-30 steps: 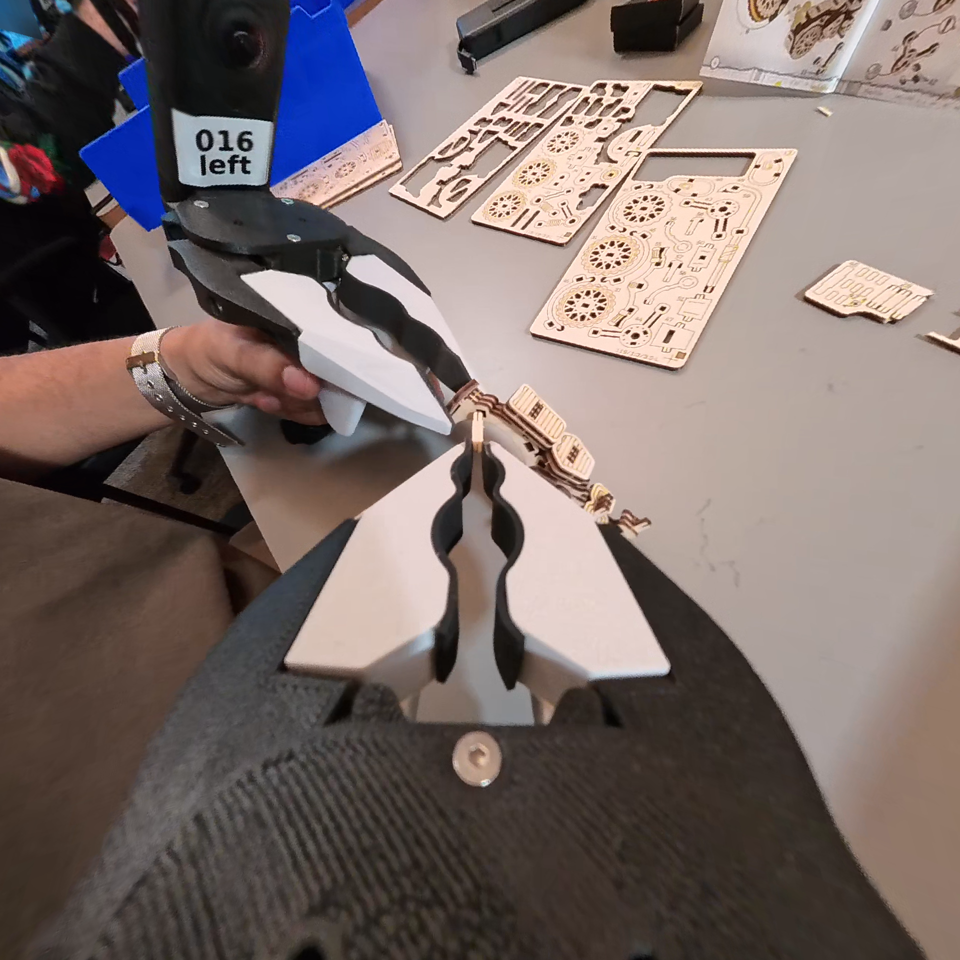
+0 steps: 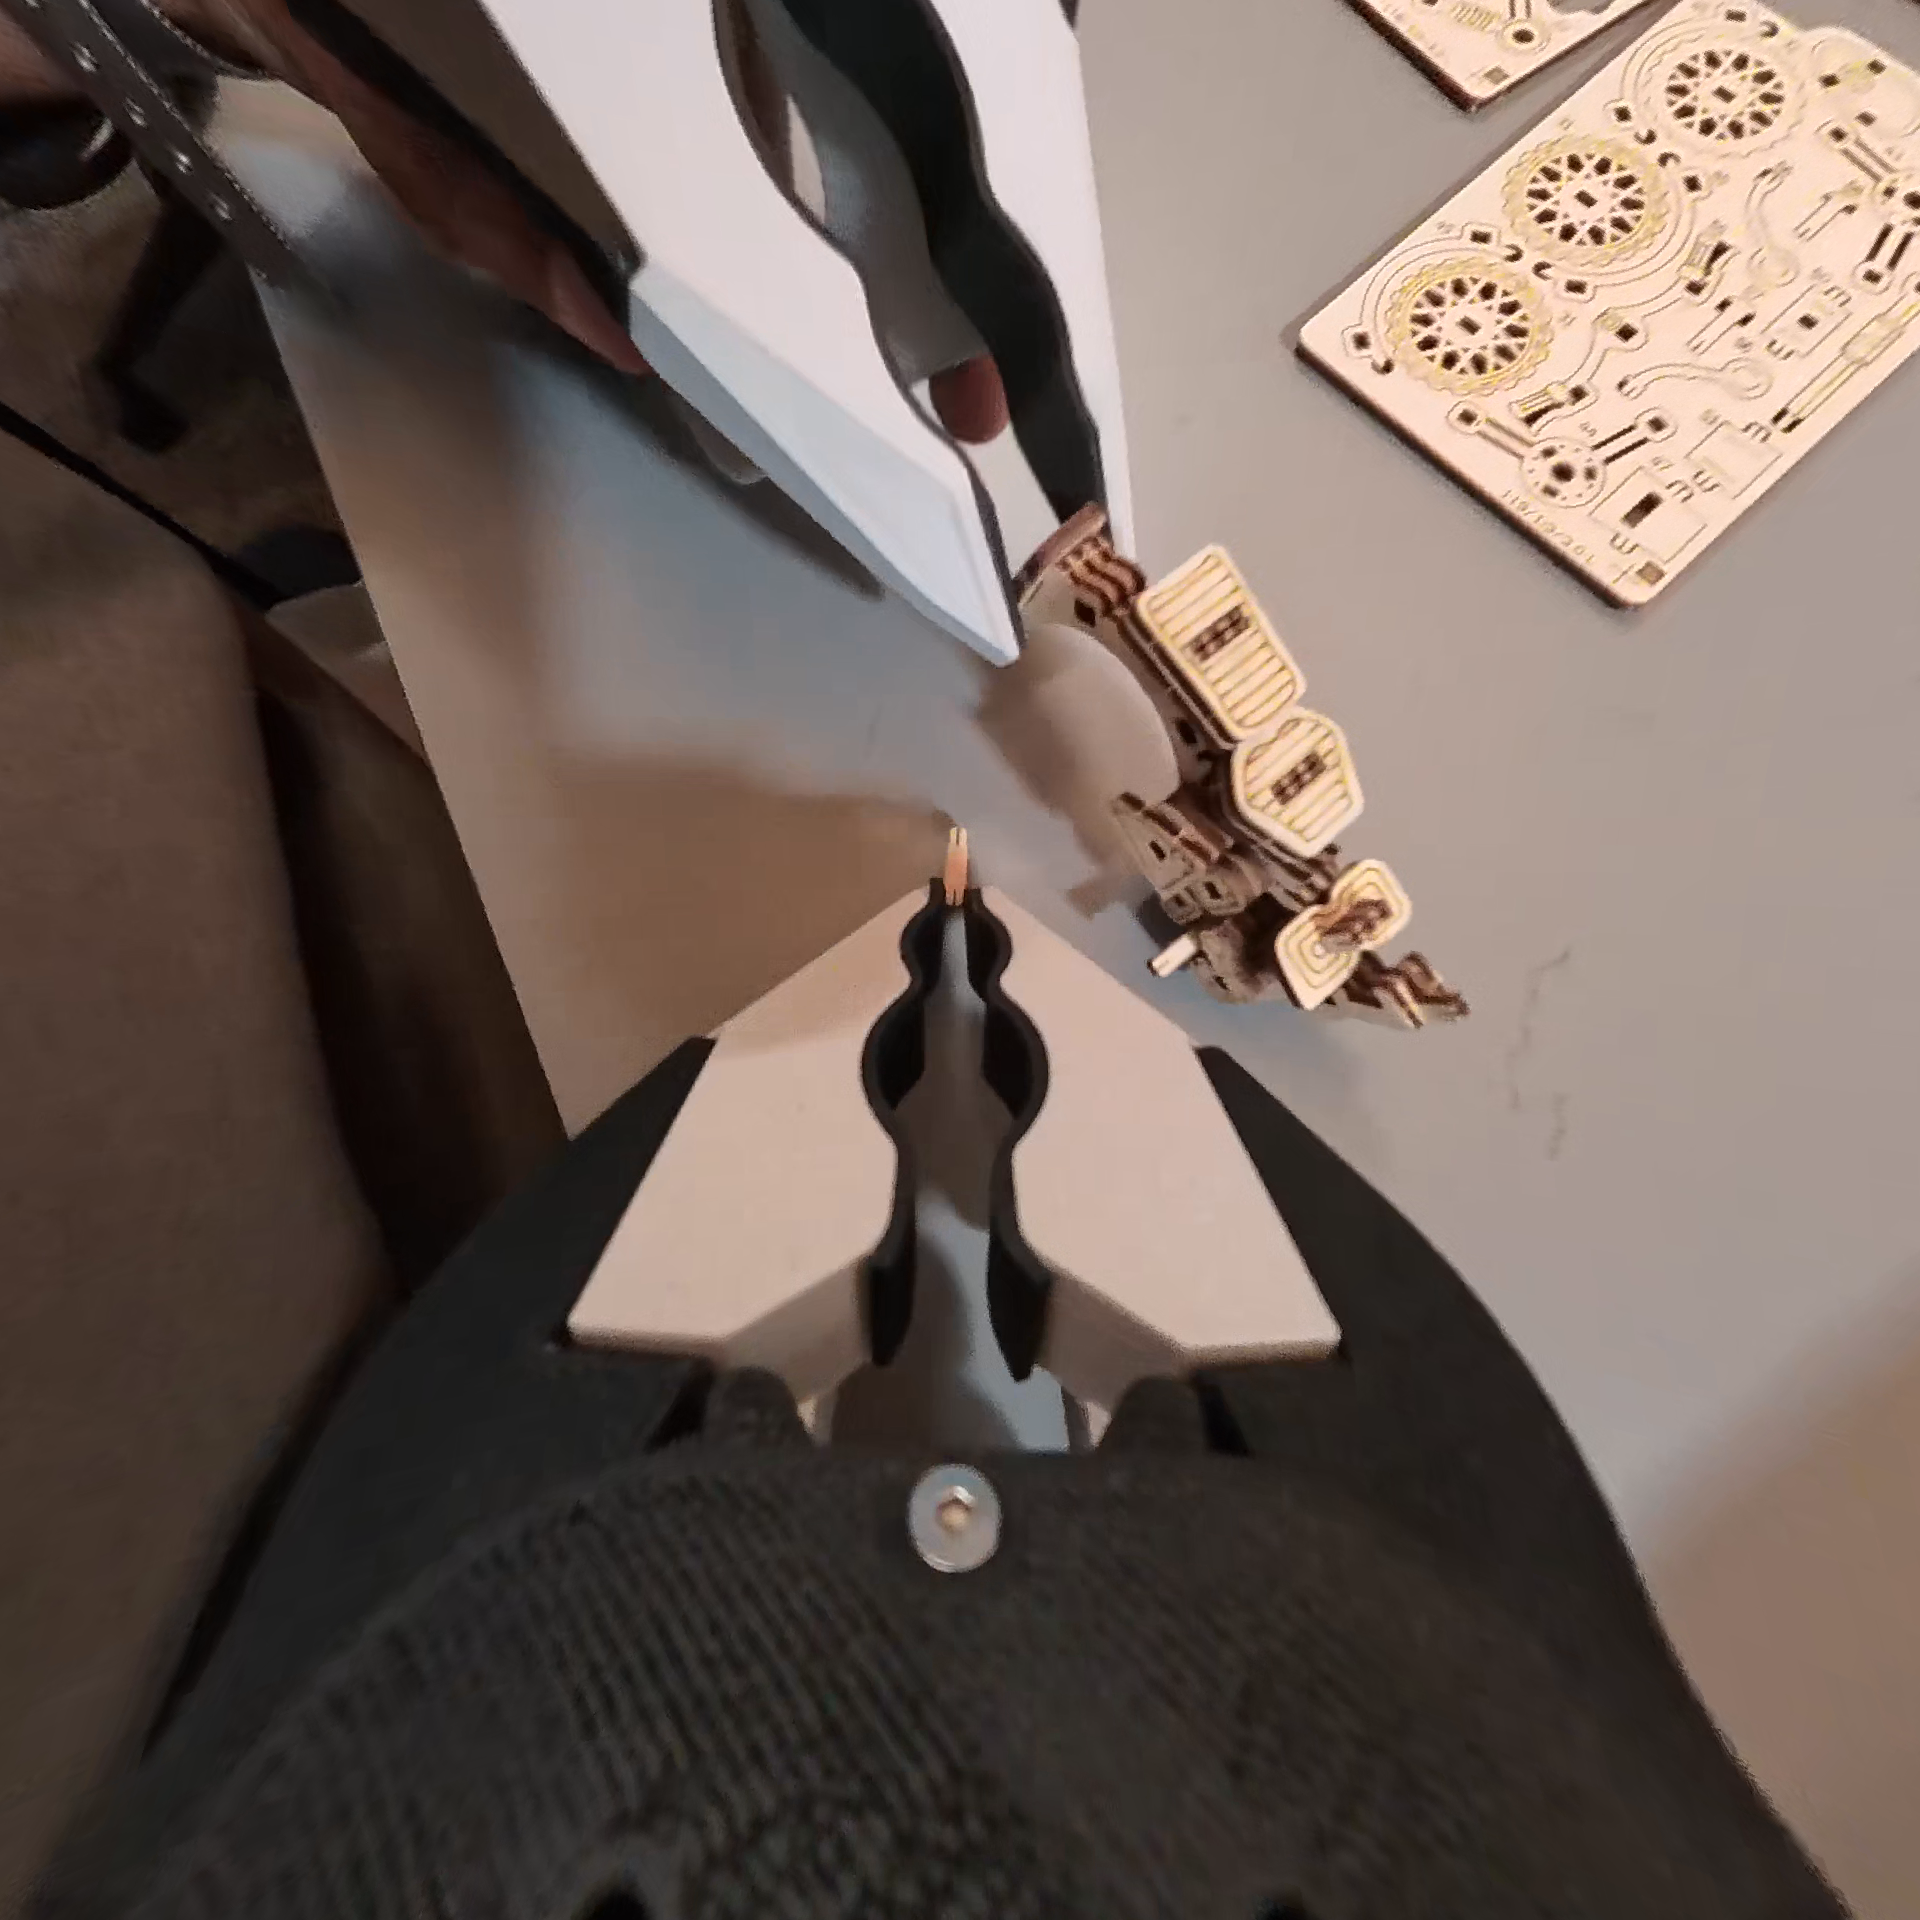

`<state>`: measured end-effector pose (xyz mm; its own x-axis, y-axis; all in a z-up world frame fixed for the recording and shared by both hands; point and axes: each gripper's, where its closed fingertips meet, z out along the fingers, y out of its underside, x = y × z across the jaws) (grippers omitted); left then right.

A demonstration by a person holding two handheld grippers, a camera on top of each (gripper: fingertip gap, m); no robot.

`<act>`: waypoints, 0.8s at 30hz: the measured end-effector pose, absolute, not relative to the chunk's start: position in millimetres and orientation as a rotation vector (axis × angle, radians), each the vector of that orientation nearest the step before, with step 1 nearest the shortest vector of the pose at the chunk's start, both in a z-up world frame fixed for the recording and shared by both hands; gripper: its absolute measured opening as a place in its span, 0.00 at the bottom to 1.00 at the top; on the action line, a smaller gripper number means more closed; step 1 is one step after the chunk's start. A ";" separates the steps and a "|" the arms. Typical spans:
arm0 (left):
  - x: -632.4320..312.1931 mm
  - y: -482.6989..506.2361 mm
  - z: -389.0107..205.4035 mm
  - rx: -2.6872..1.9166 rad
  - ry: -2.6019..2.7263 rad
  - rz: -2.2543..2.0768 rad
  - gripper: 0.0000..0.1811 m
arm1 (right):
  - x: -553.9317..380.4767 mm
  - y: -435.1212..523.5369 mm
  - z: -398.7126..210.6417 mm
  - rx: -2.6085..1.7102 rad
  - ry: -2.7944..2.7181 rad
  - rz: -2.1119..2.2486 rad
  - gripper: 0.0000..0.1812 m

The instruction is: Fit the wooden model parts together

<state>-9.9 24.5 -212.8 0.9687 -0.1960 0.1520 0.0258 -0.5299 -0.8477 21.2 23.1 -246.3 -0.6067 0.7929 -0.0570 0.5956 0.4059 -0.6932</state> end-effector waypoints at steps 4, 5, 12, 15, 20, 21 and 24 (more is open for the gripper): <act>-9.5 25.0 -215.6 -2.131 0.129 -0.257 0.08 | 21.9 21.6 -246.2 -1.178 -2.394 1.016 0.02; -10.3 25.2 -215.3 -2.130 0.122 -0.259 0.08 | 22.2 21.5 -246.2 -1.170 -2.398 1.018 0.02; -12.5 25.5 -215.1 -2.128 0.095 -0.282 0.08 | 23.0 22.7 -246.0 -1.132 -2.405 1.011 0.05; -11.9 25.5 -215.4 -2.130 0.101 -0.277 0.08 | 23.3 20.2 -246.0 -1.106 -2.408 1.013 0.04; -11.4 25.5 -215.6 -2.131 0.104 -0.278 0.08 | 22.1 18.0 -246.0 -1.080 -2.400 0.995 0.01; -11.4 25.5 -215.5 -2.131 0.104 -0.278 0.08 | 21.4 18.9 -246.0 -1.083 -2.395 0.986 0.01; -10.8 25.3 -215.6 -2.131 0.111 -0.275 0.08 | 19.1 21.4 -243.1 -1.084 -2.375 0.979 0.01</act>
<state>-10.8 25.3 -215.6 0.9705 -0.1859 0.1534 0.0282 -0.5446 -0.8382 19.1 21.4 -243.1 -0.6454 0.7633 0.0304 0.5202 0.4683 -0.7142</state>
